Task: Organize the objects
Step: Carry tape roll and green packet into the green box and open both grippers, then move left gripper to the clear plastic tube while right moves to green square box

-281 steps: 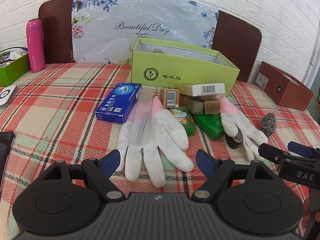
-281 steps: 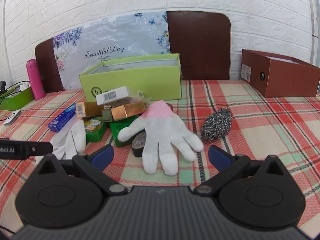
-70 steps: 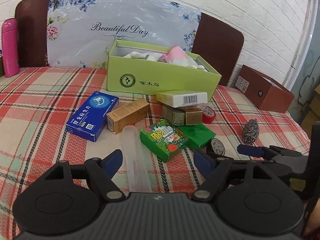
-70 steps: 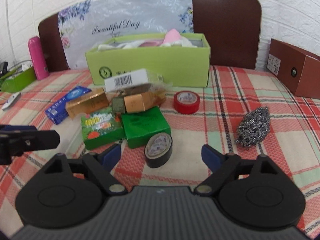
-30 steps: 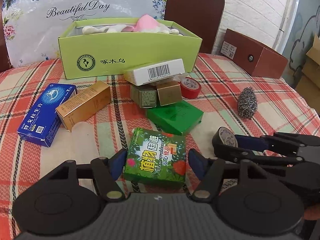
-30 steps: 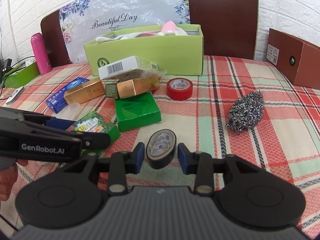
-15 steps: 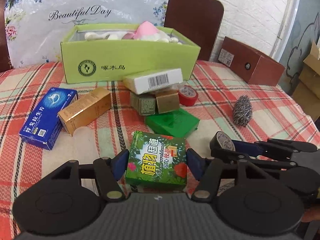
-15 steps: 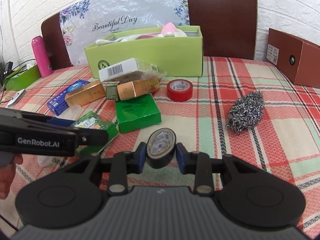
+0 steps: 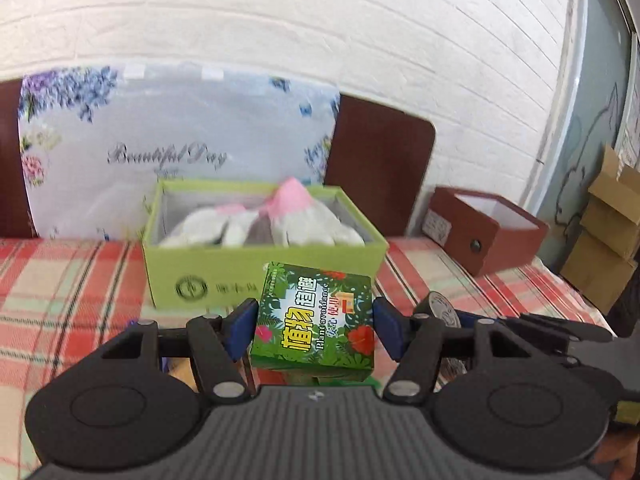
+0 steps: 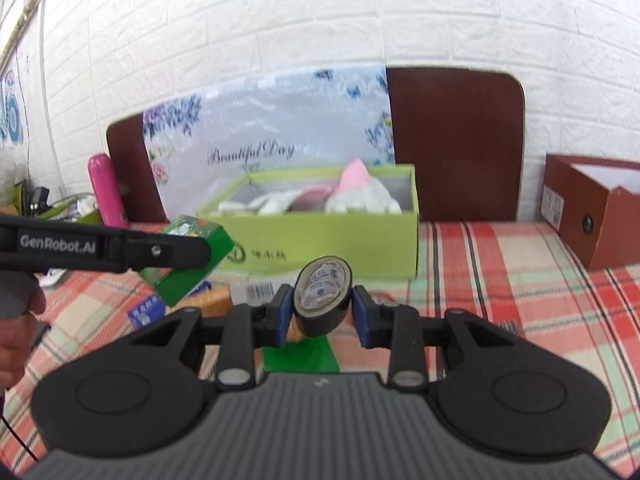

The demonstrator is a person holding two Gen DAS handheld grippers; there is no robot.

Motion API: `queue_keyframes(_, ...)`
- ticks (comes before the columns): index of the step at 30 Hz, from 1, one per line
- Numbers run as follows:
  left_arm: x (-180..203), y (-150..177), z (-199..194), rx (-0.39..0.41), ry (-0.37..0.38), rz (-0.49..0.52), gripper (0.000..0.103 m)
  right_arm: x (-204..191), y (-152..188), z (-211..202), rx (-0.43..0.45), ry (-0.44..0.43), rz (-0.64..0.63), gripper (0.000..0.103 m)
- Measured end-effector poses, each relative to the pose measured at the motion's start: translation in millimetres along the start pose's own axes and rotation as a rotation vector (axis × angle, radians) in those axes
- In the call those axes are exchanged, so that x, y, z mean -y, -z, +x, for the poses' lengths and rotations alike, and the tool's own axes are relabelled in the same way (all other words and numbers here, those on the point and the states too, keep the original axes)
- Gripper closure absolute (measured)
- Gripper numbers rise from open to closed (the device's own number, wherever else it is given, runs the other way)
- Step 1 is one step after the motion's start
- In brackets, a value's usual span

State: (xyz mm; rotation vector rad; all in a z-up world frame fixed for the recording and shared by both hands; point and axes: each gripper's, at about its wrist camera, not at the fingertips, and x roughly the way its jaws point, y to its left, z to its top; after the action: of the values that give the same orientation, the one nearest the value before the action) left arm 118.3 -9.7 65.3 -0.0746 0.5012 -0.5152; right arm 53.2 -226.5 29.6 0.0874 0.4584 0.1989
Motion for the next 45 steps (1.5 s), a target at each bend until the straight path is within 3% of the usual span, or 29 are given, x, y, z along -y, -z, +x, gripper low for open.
queue_keyframes(12, -39.3, -75.5, 69.3, 0.042, -0.093, -0.08, 0.038, -2.5, -73.5, 70.7, 0.104, 0.014, -0.032, 0.072)
queue_keyframes(21, -75.1, -80.4, 125.9, -0.004, -0.139, -0.144, 0.036, 5.0, -80.4, 157.5, 0.062, 0.061, -0.02, 0.072)
queue_keyframes(22, -78.4, -77.8, 131.1, -0.015, -0.148, -0.145, 0.026, 4.1, -77.3, 167.6, 0.046, 0.058, -0.027, 0.065)
queue_keyframes(23, -81.2, -74.9, 135.3, -0.035, -0.175, -0.147, 0.023, 3.8, -74.4, 176.9, 0.014, 0.049, -0.038, 0.055)
queue_keyframes(24, -83.6, -71.7, 137.3, -0.046, -0.206, -0.149, 0.022, 3.3, -71.6, 183.0, -0.017, 0.055, -0.043, 0.036)
queue_keyframes(27, -91.7, -61.0, 136.3, -0.055, -0.243, -0.151, 0.022, 2.9, -57.9, 178.1, 0.008, 0.064, -0.049, 0.027)
queue_keyframes(28, -93.2, -58.0, 134.4, -0.052, -0.231, -0.155, 0.022, 4.0, -55.3, 176.0, 0.011, 0.068, -0.039, 0.02)
queue_keyframes(34, -81.7, -55.3, 115.8, -0.047, -0.218, -0.148, 0.022, 9.1, -52.3, 150.9, 0.036, 0.083, 0.024, 0.004)
queue_keyframes(40, -53.7, -60.9, 77.2, -0.025, -0.214, -0.135, 0.022, 4.5, -57.9, 104.6, 0.089, 0.098, 0.017, 0.0)
queue_keyframes(45, -26.4, -54.5, 41.8, -0.058, -0.229, -0.141, 0.022, 4.2, -60.5, 57.1, 0.116, 0.075, 0.024, 0.0)
